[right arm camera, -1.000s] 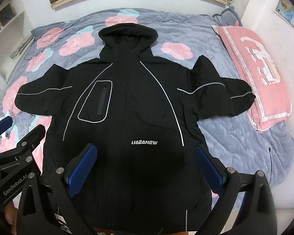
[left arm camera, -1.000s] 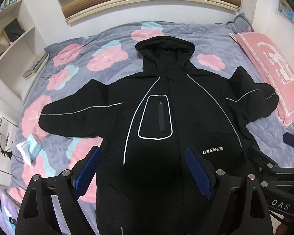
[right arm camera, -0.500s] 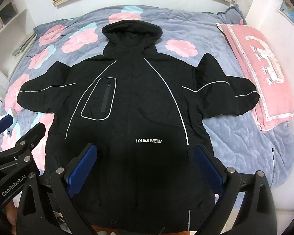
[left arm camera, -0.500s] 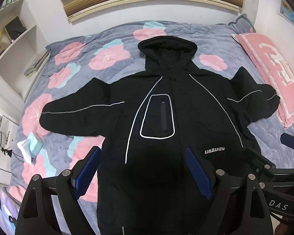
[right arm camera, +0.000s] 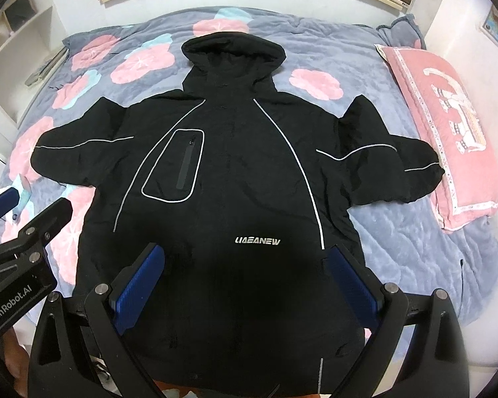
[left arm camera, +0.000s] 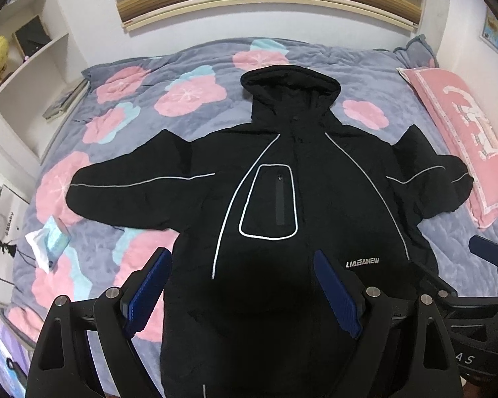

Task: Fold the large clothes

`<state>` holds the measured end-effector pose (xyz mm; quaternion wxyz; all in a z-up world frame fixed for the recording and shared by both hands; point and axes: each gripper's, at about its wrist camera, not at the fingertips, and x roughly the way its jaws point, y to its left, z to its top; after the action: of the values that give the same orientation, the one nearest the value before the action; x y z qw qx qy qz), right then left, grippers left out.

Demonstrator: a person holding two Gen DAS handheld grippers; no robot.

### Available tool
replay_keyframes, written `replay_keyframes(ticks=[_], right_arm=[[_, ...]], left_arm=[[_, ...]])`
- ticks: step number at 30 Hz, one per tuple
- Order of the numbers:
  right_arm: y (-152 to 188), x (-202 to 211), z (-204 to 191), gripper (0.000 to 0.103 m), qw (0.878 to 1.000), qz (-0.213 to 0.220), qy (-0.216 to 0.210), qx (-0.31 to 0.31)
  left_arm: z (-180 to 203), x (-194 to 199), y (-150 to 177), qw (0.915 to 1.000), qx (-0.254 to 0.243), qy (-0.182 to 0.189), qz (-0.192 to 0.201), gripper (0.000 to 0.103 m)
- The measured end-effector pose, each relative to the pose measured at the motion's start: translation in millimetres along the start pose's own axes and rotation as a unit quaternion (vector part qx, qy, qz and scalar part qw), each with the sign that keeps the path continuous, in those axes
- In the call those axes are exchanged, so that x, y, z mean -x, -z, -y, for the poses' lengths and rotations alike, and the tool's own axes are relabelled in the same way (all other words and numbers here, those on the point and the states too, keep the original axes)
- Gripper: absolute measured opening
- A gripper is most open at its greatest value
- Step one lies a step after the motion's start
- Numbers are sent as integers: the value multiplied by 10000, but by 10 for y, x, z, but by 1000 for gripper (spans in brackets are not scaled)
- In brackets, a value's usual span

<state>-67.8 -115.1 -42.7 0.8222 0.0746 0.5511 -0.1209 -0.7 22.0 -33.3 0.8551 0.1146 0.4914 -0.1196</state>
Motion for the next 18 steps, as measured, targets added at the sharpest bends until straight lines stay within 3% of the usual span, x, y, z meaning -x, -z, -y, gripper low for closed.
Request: replay_keyframes(ticks=[18], right_arm=[[-49,-115,-233,100,9994,-109,-82,305]], left_arm=[[-253,-78,-18,9994,304,-146,-54,88]])
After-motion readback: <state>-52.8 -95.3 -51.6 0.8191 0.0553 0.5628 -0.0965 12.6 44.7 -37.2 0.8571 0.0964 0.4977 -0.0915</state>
